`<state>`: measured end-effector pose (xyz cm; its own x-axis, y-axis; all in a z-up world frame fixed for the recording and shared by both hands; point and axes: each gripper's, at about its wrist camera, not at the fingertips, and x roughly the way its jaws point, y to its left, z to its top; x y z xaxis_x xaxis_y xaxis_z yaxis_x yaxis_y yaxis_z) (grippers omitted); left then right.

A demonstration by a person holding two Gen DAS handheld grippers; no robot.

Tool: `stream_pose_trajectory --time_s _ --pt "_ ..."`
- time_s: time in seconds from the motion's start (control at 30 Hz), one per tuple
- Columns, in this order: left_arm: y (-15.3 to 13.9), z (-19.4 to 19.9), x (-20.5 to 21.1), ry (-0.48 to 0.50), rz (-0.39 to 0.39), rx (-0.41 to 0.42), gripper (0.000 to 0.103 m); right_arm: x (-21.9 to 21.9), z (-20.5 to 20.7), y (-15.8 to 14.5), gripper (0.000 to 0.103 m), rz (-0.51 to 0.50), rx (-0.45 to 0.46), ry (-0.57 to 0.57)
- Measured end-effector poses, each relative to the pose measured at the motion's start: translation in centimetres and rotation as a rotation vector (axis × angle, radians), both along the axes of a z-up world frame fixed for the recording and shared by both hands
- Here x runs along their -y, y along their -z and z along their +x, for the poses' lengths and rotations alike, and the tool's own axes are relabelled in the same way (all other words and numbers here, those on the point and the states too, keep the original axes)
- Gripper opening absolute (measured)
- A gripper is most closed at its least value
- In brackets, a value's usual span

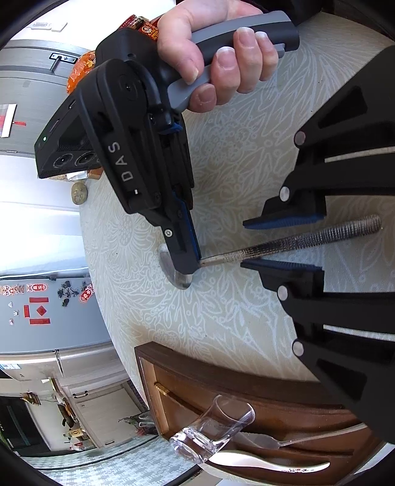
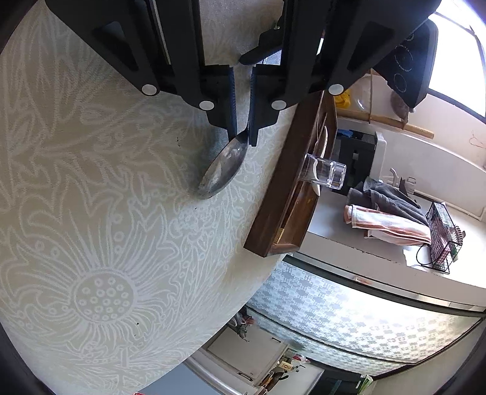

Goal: Organize utensils
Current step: 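Close the left tool on the metal spoon handle and lift it, then carry the metal spoon with the left tool over the tray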

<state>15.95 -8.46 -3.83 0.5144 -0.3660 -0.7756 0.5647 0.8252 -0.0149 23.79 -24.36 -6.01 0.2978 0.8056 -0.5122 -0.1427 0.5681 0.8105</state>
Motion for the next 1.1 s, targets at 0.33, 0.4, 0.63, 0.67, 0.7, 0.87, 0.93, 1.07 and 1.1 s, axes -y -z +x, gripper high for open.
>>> stream_pose_trajectory --time_s 0.33,0.4,0.63,0.67,0.7,0.87,0.93,1.07,1.1 --pt "-0.1 0.0 0.0 0.005 0.002 0.012 0.013 -0.5 -0.1 -0.6 0.002 -0.019 0.04 -0.006" --pt "-0.2 -0.1 0.0 0.005 0.001 0.017 0.013 -0.5 -0.2 -0.9 0.002 -0.018 0.051 -0.011" --pt "-1.0 -0.5 -0.3 0.004 -0.008 0.032 0.012 -0.4 -0.8 -2.2 0.002 -0.028 0.091 -0.017" --pt "-1.2 -0.6 -0.3 0.003 -0.008 0.037 0.012 -0.5 -0.8 -2.5 0.002 -0.029 0.097 -0.016" --pt "-1.4 -0.7 -0.4 0.002 -0.013 0.042 0.012 -0.5 -0.9 -2.8 0.002 -0.029 0.101 -0.017" --pt "-3.1 -1.3 -1.1 -0.007 -0.027 0.081 0.011 -1.2 -1.4 -5.1 0.002 -0.034 0.145 -0.024" --pt "-4.1 -1.7 -1.7 -0.014 -0.032 0.102 0.011 -1.8 -1.5 -6.3 0.002 -0.036 0.167 -0.03" --pt "-5.9 -1.9 -3.4 -0.036 -0.043 0.137 0.011 -3.9 -1.5 -8.5 0.002 -0.04 0.203 -0.051" --pt "-6.4 -1.9 -4.0 -0.044 -0.042 0.148 0.011 -4.5 -1.4 -9.1 0.002 -0.043 0.214 -0.057"
